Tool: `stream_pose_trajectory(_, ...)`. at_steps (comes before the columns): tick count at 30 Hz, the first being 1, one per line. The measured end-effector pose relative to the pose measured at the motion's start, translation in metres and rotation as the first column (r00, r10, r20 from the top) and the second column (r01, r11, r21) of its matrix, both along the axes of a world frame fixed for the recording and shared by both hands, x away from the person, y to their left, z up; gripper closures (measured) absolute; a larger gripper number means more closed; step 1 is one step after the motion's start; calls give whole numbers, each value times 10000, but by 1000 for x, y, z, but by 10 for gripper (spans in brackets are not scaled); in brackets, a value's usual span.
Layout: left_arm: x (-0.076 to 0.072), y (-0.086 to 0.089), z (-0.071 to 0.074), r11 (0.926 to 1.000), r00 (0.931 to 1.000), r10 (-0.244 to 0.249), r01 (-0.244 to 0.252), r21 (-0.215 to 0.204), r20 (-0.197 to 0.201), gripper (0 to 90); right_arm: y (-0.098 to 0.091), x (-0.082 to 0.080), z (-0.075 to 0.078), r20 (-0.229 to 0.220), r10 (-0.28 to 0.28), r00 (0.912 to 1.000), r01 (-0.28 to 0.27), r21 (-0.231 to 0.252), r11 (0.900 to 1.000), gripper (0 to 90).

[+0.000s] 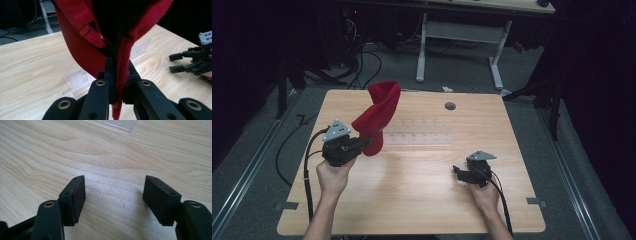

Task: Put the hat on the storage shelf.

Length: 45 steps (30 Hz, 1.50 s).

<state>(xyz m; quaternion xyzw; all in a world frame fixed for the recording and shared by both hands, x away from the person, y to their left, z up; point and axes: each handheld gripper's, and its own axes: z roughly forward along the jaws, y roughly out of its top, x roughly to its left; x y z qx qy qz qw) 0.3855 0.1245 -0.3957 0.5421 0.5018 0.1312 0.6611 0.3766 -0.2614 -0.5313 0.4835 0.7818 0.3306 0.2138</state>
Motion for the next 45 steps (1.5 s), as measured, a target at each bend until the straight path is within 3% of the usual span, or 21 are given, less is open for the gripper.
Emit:
stream_pose_trajectory(17,41,2,8,9989,9989,344,-353,303,312,850,0,0,0,0,6,10000,-6,-2,10000,346)
stream_pose_trajectory(25,59,-8,4,9976,9989,336,-354,588,324,850,0,0,0,-8,12,10000,-12,-18,10000,345)
stream_pose_trajectory(45,79,-18,-11,9956,9987,437,-456,816,243,849,0,0,0,9,34,10000,-34,-45,10000,344)
